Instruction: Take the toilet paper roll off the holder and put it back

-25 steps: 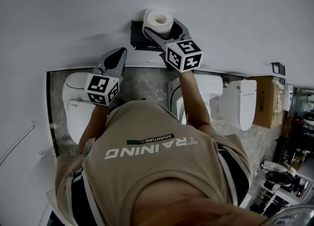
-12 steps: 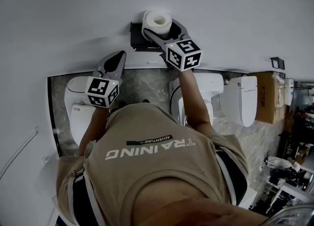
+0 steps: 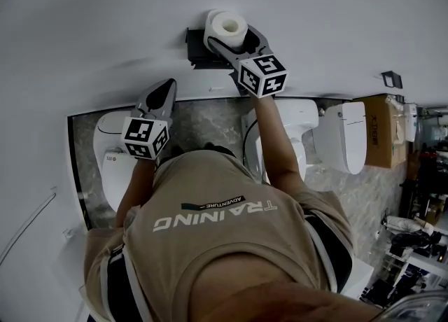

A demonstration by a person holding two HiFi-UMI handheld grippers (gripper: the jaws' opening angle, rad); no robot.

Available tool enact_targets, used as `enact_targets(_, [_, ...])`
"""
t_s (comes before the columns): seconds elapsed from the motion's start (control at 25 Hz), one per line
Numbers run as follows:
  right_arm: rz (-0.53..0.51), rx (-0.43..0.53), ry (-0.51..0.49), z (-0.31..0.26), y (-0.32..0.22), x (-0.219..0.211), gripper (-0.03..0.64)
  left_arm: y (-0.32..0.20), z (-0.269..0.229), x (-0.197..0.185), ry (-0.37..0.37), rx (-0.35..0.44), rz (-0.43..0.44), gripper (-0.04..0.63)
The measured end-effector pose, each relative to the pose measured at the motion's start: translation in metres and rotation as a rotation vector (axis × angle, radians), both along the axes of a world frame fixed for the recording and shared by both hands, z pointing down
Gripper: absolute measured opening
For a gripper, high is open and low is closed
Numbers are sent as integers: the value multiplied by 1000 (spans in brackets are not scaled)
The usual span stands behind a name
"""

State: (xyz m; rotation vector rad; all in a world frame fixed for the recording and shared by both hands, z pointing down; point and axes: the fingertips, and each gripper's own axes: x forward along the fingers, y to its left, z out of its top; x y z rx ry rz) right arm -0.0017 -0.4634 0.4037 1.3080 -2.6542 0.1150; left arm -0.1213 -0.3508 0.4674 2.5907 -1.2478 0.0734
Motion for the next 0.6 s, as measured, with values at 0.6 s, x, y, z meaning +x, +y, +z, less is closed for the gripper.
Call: enact_targets(0.6, [54, 71, -86, -32, 68, 32, 348, 48, 16, 20, -12, -15, 58, 3])
